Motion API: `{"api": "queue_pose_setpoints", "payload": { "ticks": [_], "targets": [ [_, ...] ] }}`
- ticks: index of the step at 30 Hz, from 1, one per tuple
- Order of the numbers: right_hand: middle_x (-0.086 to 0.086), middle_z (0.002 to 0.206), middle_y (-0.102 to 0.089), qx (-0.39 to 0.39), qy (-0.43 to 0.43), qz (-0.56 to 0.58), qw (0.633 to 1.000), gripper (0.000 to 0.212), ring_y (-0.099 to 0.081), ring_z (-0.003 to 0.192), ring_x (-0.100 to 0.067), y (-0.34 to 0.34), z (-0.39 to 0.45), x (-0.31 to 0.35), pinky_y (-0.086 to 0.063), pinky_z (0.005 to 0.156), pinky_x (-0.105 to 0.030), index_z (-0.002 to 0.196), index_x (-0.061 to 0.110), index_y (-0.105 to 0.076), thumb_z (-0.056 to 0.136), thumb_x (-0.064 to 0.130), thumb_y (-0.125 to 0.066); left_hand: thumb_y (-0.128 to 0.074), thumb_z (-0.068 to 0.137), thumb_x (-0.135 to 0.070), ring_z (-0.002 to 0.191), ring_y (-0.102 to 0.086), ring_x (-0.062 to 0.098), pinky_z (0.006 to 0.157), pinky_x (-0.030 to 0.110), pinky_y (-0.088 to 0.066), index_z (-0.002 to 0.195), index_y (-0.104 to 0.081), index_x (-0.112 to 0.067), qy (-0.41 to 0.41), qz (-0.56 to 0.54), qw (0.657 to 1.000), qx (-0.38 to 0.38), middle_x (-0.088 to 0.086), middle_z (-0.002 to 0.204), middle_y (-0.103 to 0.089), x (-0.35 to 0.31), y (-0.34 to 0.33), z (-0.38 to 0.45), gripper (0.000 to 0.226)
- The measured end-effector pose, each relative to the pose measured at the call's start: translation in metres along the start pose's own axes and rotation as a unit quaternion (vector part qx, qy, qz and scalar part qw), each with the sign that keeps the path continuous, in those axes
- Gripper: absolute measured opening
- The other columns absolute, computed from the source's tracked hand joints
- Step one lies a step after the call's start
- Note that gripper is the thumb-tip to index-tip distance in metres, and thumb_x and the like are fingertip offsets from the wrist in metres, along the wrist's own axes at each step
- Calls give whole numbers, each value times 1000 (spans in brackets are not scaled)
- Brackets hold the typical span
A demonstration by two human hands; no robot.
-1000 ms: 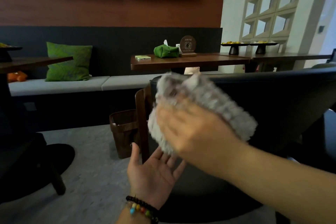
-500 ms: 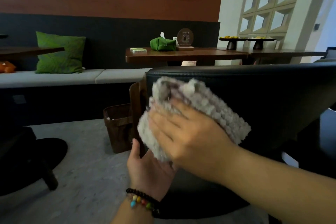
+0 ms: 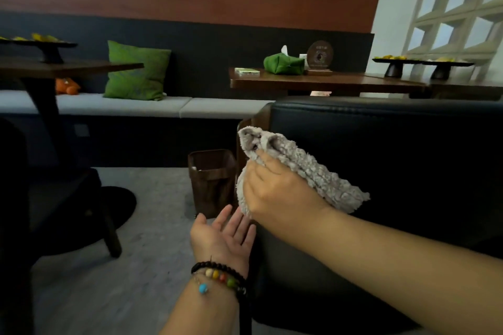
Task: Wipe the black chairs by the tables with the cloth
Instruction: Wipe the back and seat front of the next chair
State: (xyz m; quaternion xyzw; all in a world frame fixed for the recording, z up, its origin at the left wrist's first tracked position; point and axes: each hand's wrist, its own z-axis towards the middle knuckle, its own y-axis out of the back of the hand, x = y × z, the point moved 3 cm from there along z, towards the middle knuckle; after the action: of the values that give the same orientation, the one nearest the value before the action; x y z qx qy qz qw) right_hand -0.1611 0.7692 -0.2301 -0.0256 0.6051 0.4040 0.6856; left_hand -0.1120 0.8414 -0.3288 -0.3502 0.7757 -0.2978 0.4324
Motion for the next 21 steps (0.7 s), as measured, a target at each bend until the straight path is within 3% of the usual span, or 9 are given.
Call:
{"api": "queue_pose_setpoints", "payload": {
  "ticks": [2, 5, 8, 12, 17, 19, 21],
  "targets": [
    [-16, 124, -65, 26, -3, -1, 1000, 50, -57, 121, -32, 2, 11, 2, -27, 116, -46, 125, 5, -62, 95, 5, -22, -25, 100, -49, 109, -56, 32, 95, 44, -42, 126, -53, -5, -14, -2, 1000, -8, 18, 121, -60, -3, 0, -2, 58],
    [-23, 134, -53, 64, -55, 112, 990, 37, -41, 131, -41, 6, 38, 1, -7, 119, -54, 131, -2, -51, 101, 11, -33, -25, 100, -47, 108, -57, 30, 102, 45, -42, 118, -54, -8, -23, 1, 999, -24, 16, 118, -61, -2, 0, -3, 51],
    [-22, 140, -49, 53, -106, 147, 982, 37, -33, 138, -42, 8, 66, -8, -4, 119, -56, 133, 2, -51, 102, 16, -37, -25, 101, -45, 118, -55, 31, 105, 45, -40, 125, -53, -7, -13, 6, 999, -43, 17, 123, -61, 3, 1, -2, 53],
    [-23, 151, -36, 166, -48, 49, 984, 40, -18, 143, -49, -11, 89, -2, 1, 114, -65, 140, 9, -48, 104, 23, -40, -22, 101, -46, 126, -50, 31, 102, 43, -38, 135, -47, -6, -8, 3, 999, -51, 16, 130, -57, 10, -1, -1, 59],
    [-7, 133, -59, 162, 9, 82, 983, 28, -40, 134, -38, -21, 89, 10, -14, 116, -54, 120, 20, -65, 102, 24, -44, -21, 102, -47, 122, -52, 32, 106, 46, -39, 134, -49, -4, -1, -4, 998, -64, 15, 109, -61, 16, -4, 0, 60],
    [-6, 131, -60, 149, -7, 131, 980, 26, -44, 131, -34, -12, 82, 6, -18, 114, -50, 119, 20, -64, 101, 22, -46, -21, 102, -48, 121, -53, 33, 108, 47, -37, 134, -49, -5, 8, 6, 998, -59, 15, 110, -61, 16, -6, -3, 60],
    [-11, 136, -56, 114, -56, 182, 975, 30, -39, 136, -35, 10, 73, -1, -14, 116, -53, 126, 15, -61, 100, 20, -47, -23, 102, -48, 126, -50, 36, 109, 46, -37, 134, -50, -7, 21, 16, 998, -52, 17, 126, -61, 15, -10, -7, 59]
  ]
}}
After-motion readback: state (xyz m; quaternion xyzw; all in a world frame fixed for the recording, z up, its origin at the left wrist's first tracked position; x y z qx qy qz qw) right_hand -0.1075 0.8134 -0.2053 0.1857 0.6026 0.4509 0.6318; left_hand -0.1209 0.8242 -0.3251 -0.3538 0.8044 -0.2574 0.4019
